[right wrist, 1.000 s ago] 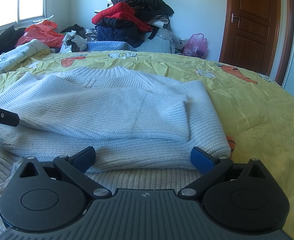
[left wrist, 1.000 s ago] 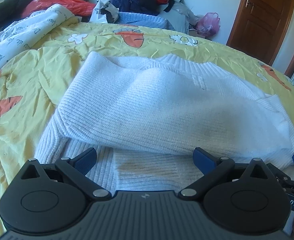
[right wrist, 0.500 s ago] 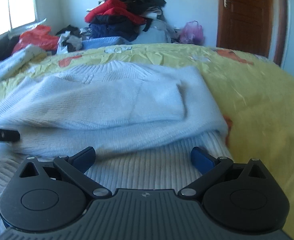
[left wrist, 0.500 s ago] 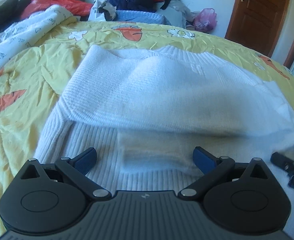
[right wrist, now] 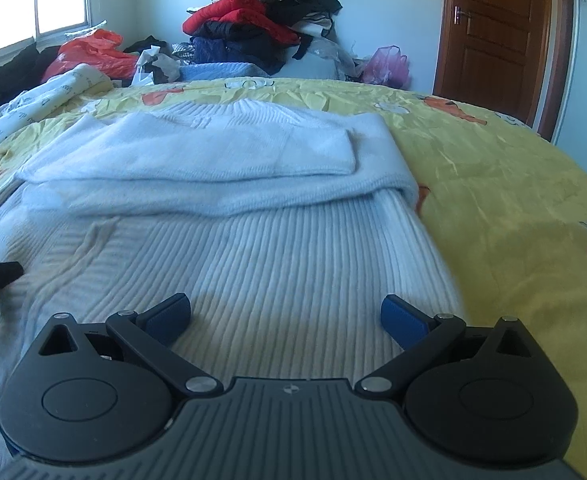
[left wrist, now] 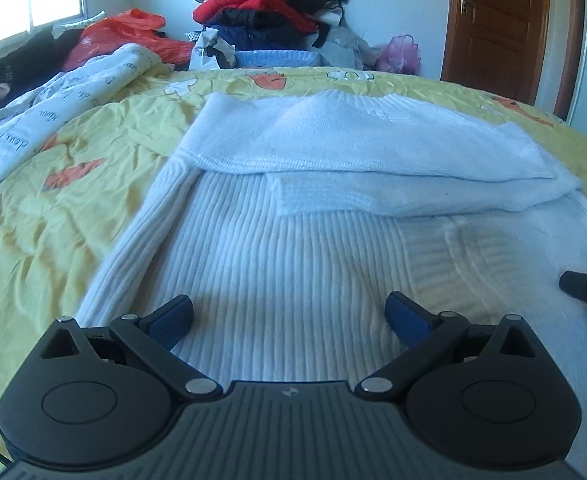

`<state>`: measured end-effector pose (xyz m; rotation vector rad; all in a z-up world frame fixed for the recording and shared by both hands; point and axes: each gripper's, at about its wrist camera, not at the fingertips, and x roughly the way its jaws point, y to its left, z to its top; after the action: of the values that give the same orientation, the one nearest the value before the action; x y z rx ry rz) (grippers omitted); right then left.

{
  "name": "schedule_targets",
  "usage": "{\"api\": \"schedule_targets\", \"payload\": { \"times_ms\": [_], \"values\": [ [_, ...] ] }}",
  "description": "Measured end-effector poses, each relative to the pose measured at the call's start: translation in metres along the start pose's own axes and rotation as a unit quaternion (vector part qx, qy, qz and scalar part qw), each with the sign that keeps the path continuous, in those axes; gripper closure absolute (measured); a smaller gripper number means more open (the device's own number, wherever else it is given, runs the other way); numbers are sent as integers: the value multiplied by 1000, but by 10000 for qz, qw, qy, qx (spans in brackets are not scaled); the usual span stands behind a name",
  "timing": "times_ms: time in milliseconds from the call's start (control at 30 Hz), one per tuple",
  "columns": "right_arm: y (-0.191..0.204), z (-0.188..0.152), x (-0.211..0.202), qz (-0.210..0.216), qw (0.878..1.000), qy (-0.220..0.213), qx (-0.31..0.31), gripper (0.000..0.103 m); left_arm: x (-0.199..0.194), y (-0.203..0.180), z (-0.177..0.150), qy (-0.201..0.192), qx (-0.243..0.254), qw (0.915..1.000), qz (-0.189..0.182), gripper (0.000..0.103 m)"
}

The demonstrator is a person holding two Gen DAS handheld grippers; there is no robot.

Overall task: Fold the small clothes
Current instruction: 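Move both grippers to the hem edge of the folded cardigan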

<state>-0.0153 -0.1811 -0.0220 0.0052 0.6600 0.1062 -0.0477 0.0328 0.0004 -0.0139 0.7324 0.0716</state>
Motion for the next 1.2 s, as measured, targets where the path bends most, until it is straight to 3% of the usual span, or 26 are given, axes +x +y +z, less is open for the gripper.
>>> {"api": "schedule_targets", "payload": {
  "times_ms": [167,533,767,967,1067,1200],
  "values": [
    [-2,-11,-15,52,10000,25,1,1,-8,5,-5,212,110,9997,12,0],
    [2,-44,-57,117,9995,77,-296,1,-55,3,-45,140,632,9979,70,0],
    [-7,-69,-96,306,9969,365,-627,1,-84,29,-64,415,800,9958,-171,0],
    [-11,-80,-124,403,9930,601,-932,1,-114,60,-74,465,1213,9915,-31,0],
    [-18,-74,-135,599,9929,743,-708,1,-129,78,-69,374,1087,9934,-55,0],
    [-43,-66,-150,780,9952,565,-151,4,-133,105,-59,346,351,9984,-270,0]
  ]
}}
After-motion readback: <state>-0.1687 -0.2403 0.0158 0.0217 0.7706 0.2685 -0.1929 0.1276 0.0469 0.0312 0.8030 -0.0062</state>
